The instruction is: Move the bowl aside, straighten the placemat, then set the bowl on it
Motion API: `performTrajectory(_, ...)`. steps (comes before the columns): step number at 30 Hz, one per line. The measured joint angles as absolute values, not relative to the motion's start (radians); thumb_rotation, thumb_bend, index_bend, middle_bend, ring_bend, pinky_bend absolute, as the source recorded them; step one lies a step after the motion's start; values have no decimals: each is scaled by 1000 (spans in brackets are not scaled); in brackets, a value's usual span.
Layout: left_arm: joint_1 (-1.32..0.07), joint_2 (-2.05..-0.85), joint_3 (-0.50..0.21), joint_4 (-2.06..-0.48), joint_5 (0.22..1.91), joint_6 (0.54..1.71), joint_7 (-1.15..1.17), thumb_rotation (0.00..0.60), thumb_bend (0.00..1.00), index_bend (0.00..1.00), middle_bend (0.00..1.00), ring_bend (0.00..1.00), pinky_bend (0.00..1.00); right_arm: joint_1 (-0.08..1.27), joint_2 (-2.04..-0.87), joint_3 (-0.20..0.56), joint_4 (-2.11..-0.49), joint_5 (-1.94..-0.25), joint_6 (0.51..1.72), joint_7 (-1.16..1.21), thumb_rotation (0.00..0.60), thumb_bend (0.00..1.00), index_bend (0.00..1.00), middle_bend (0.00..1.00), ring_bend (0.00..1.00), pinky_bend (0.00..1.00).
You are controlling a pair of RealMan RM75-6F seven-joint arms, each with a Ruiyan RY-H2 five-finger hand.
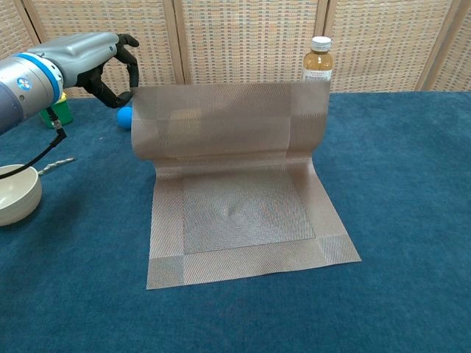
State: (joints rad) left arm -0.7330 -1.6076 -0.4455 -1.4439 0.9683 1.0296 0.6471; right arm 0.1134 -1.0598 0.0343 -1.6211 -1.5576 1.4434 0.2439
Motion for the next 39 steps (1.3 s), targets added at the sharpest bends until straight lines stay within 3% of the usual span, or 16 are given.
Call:
performTrajectory(9, -838, -1627, -476, -1223, 864, 960, 633, 600, 486, 494, 0, 0, 0, 116, -1063, 29, -1629, -1565, 1438, 225, 600, 148, 0, 0, 0, 0)
performTrajectory(11, -860, -1638, -476, -1168, 851, 945, 627, 600, 416, 397, 0, 0, 0, 117, -1065, 30, -1626, -1559, 1433, 223, 600, 148, 0, 0, 0, 0)
performTrajectory(14, -888, -1656, -474, -1086, 836, 923, 618, 600, 192, 161, 0, 0, 0, 121, -1071, 32, -1621, -1548, 1421, 216, 600, 149, 0, 0, 0, 0)
performTrajectory(17, -913, -1677, -471, -1004, 815, 894, 601, 600, 129, 72, 0, 0, 0, 127, -1077, 34, -1615, -1537, 1406, 209, 600, 148, 0, 0, 0, 0)
performTrajectory(21, -924, -1693, -467, -963, 797, 868, 554, 600, 125, 55, 0, 0, 0, 133, -1085, 35, -1608, -1528, 1389, 202, 600, 148, 0, 0, 0, 0)
performTrajectory(30, -845, -1637, -411, -1083, 909, 934, 423, 600, 126, 78, 0, 0, 0, 131, -1089, 30, -1605, -1536, 1396, 197, 600, 150, 0, 0, 0, 0)
performTrajectory(39, -678, -1472, -312, -1413, 1041, 1152, 399, 600, 126, 44, 0, 0, 0, 115, -1086, 8, -1629, -1595, 1439, 177, 600, 139, 0, 0, 0, 0)
